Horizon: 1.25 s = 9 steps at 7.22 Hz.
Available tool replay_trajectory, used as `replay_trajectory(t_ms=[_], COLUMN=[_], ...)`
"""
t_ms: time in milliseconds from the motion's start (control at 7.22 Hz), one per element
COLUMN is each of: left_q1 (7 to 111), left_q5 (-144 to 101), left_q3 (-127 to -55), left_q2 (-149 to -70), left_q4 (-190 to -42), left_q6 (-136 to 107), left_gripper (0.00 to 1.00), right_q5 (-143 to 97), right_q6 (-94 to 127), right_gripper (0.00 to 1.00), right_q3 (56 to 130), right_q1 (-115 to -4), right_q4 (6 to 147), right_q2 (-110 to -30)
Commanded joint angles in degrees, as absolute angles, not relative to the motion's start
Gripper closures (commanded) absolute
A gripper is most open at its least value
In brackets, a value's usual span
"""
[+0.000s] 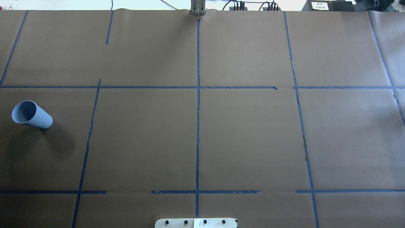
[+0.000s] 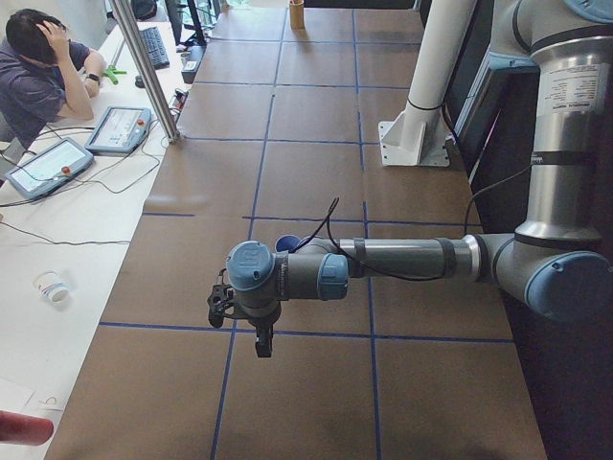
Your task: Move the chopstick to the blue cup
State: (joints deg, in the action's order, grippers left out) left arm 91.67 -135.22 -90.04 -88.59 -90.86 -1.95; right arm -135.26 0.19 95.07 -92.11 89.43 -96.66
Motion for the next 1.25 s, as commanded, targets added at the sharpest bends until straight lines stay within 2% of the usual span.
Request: replay_trajectory(t_ms=[0,831,1108], left_q1=[91.67,91.58,89.84], left_q5=[-135.18,-135.35,-135.44], left_q3=[-90.0,-90.0,-94.1], left_q2=[-88.59,-88.51,-88.59], left_q4=[-90.97,-91.05,-90.88], left_q6=[-1.93,-2.02,-2.98], left_gripper=[0.0,0.0,0.0], right_q5=[-135.09,-135.09,-135.09], right_q6=[0.35,0.18,0.35], right_gripper=[0.0,0.0,0.0], right_q3=[94.75,94.83,95.1], right_q1=[-92.11,-92.2,-92.11], right_q4=[89.21,89.21,89.12], right_q2=[-96.24,-96.15,-96.15])
